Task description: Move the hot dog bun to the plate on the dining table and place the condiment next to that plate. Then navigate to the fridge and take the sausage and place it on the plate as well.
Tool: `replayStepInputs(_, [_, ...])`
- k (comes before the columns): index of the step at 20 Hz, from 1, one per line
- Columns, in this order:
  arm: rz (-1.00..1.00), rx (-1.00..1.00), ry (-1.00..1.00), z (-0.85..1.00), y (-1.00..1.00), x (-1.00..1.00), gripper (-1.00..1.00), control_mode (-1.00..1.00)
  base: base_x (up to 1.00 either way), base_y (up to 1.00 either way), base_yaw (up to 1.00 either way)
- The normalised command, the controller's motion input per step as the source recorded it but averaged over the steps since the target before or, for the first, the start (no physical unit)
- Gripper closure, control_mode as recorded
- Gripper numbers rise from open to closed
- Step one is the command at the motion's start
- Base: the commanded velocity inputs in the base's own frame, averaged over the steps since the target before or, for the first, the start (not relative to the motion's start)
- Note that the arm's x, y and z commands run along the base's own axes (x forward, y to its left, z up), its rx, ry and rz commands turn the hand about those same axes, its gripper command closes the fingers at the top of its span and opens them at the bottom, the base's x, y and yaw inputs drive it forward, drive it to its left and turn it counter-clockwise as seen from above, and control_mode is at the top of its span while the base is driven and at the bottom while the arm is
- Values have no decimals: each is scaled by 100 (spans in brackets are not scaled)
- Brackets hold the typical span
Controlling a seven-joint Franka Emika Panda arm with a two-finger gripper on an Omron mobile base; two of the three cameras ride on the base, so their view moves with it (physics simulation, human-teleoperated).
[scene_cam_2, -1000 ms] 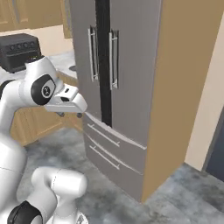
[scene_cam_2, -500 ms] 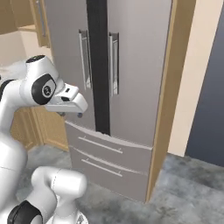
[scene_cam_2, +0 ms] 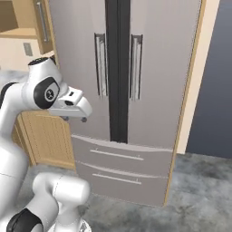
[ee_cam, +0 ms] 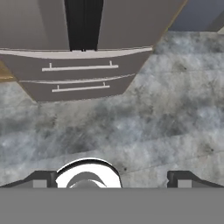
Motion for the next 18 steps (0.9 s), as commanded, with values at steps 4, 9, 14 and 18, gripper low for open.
replayStepInputs(4, [0, 0, 0, 0, 0, 0, -100, 100, 28, 55, -21])
replayStepInputs(9, [0, 0, 0, 0, 0, 0, -100, 100, 56, 6, -17])
replayStepInputs(14, [0, 0, 0, 0, 0, 0, -100, 100, 59, -3, -4])
replayStepInputs(18, [0, 0, 0, 0, 0, 0, -100, 100, 23, -29, 0])
